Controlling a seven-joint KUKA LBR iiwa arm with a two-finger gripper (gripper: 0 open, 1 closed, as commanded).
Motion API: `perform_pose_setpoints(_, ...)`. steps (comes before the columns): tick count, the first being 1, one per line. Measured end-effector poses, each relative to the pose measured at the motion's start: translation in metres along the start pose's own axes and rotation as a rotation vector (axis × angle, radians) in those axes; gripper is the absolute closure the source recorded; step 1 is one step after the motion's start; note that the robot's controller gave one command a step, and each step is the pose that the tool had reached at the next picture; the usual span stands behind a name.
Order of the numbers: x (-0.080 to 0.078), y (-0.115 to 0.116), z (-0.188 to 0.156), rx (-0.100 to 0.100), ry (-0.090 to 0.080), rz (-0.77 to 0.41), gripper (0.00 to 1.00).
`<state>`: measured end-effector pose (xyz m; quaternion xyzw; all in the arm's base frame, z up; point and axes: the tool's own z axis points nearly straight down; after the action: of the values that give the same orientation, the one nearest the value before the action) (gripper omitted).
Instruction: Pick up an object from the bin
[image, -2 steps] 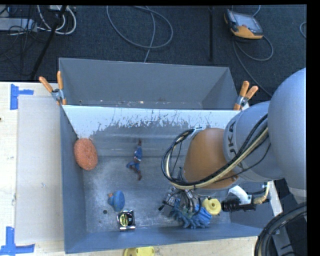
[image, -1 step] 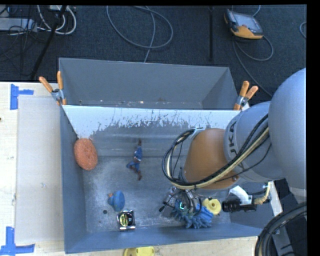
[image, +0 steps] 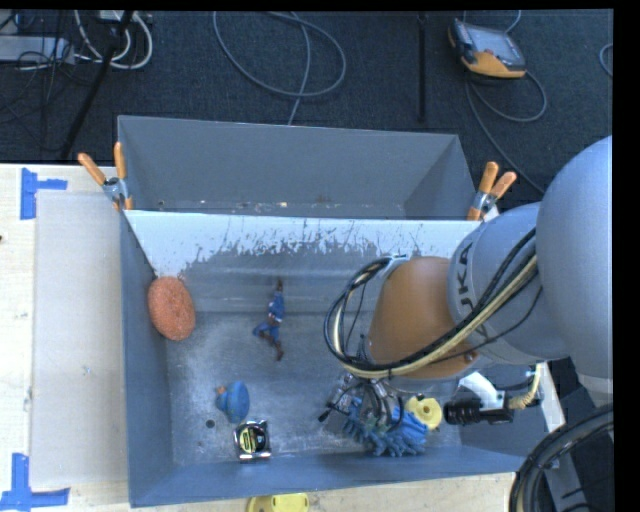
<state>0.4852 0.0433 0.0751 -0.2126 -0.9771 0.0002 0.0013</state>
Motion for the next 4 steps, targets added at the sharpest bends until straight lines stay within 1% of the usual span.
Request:
perform_pose_setpoints(1,0.0,0.0,0.0,0.0,0.0,0.001,0.0)
perform_pose_setpoints(2,0.0,0.0,0.0,0.0,0.0,0.002,0.0)
perform_pose_setpoints(3,-0.013,-0.035,0.001,-0.001,0.002,0.017,0.0)
perform_pose_setpoints(4,-0.042,-0.092,0.001,-0.001,-0.001,0.241,1.0)
